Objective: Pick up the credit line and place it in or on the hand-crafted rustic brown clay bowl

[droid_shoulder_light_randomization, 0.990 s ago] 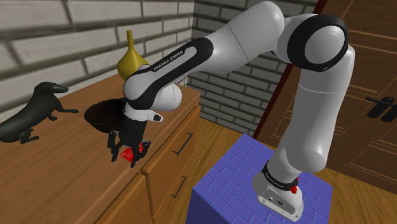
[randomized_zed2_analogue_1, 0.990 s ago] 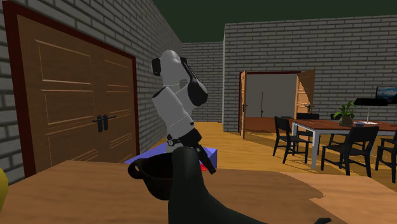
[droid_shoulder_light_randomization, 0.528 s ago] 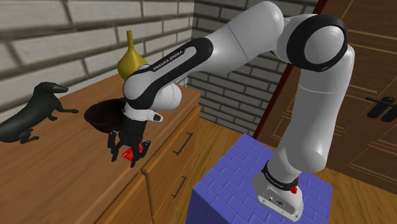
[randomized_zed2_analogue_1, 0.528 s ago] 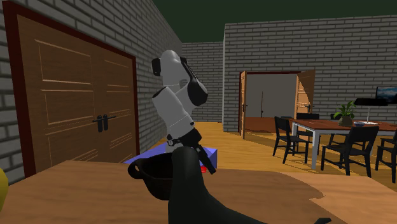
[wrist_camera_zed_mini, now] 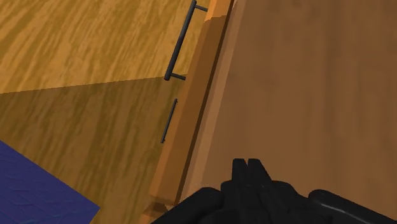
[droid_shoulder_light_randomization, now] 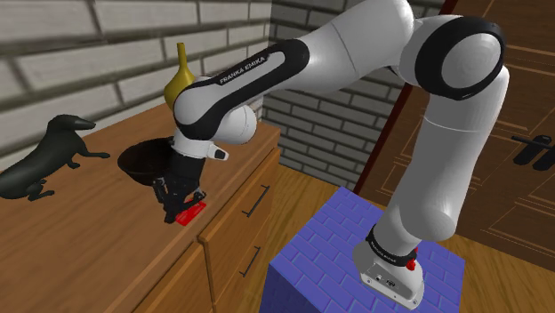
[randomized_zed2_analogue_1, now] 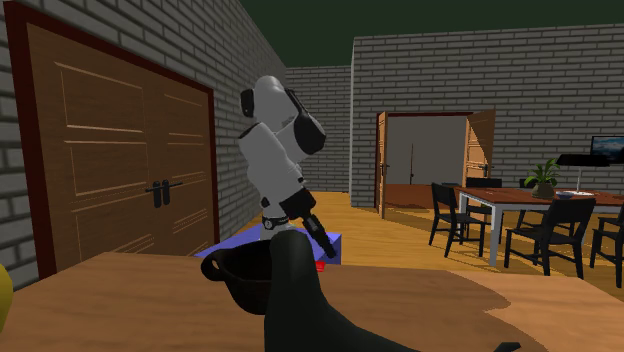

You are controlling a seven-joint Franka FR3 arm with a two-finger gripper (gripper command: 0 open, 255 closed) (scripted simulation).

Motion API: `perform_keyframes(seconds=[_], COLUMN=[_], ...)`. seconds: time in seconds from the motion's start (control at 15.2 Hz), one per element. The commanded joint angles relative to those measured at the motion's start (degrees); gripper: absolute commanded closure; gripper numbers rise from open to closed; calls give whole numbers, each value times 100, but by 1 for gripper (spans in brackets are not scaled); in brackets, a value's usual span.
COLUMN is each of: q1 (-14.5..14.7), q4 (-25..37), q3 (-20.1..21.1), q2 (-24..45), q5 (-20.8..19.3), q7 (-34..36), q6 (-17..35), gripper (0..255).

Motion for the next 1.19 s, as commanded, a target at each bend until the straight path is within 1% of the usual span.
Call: perform_keyframes(seconds=[0.0, 0.07, 0.13, 0.33, 0.4, 0.86, 1.12], q1=[5, 10, 10, -242, -261, -71, -71], q4=[75, 28, 28, -365, -397, -385, -385], q3=[-8, 2, 2, -125, -138, -25, -26], q2=[-68, -40, -40, -348, -372, 82, 82], q5=[-43, -16, -16, 214, 232, 302, 302], q7=[99, 54, 54, -273, -300, -343, -343], q6=[-52, -16, -16, -16, -18, 516, 516], gripper=[255, 255, 0, 0, 0, 0, 0])
